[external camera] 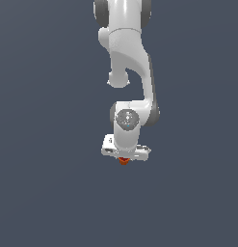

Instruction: Pick up the object and move it to a goal position.

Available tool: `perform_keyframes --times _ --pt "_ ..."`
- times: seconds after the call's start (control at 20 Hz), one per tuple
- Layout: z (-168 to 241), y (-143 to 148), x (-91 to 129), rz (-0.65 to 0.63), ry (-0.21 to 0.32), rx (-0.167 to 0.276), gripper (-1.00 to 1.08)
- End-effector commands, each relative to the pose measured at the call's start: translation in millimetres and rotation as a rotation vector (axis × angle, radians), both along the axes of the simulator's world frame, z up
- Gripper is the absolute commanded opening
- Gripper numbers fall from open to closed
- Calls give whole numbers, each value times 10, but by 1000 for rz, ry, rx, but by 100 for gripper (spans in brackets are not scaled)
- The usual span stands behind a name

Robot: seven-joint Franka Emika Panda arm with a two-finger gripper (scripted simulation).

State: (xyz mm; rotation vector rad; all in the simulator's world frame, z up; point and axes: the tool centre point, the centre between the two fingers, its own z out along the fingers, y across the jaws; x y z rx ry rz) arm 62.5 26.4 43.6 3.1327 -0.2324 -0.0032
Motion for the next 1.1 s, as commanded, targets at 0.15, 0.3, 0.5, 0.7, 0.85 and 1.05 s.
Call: perform_keyframes --times 0.15,0.3,0.5,0.7,0.85,1.05 --pt "190 -9 -75 0 -2 0 -100" --pt "346 -17 -145 0 -2 0 -100" --pt "619 -31 -268 0 -2 0 -100" --pt "960 -51 -420 0 -2 1 -100" --pt "1231 -65 -539 0 -2 1 -100" --pt "1605 -85 -703 0 -2 1 -100"
